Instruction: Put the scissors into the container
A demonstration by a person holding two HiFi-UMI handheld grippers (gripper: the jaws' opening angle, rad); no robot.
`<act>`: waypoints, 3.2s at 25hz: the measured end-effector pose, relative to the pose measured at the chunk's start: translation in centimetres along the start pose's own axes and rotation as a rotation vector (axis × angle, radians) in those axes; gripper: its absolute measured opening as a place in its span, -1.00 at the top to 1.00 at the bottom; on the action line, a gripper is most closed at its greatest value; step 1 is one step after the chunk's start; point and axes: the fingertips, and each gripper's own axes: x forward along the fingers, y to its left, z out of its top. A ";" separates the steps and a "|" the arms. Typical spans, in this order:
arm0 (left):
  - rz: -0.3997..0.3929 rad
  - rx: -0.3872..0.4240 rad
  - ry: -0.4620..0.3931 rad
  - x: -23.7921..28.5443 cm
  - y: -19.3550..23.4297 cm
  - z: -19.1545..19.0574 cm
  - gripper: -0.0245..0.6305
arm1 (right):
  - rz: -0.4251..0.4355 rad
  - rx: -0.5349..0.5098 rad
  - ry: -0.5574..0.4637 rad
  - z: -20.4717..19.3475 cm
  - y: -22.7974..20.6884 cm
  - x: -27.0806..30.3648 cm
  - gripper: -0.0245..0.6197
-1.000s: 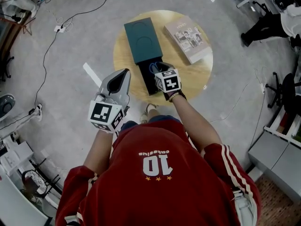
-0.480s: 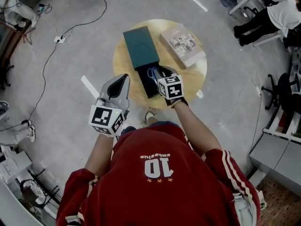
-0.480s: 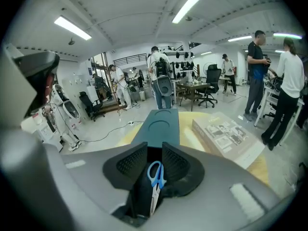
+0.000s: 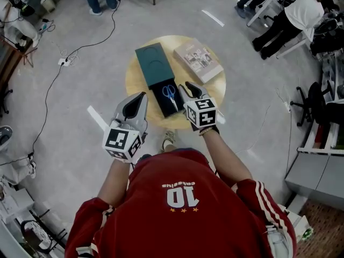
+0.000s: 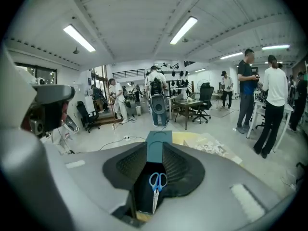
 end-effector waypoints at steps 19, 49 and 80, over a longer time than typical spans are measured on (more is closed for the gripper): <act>-0.002 0.045 -0.095 -8.2 -3.2 3.4 0.92 | -0.023 0.005 -0.283 7.8 7.1 -15.3 0.61; 0.065 0.098 -0.132 -13.4 -19.5 4.6 0.92 | 0.135 -0.040 -0.422 6.0 6.9 -32.2 0.63; 0.040 0.146 -0.176 -18.6 -21.5 6.8 0.92 | 0.109 -0.090 -0.488 5.2 12.2 -38.1 0.92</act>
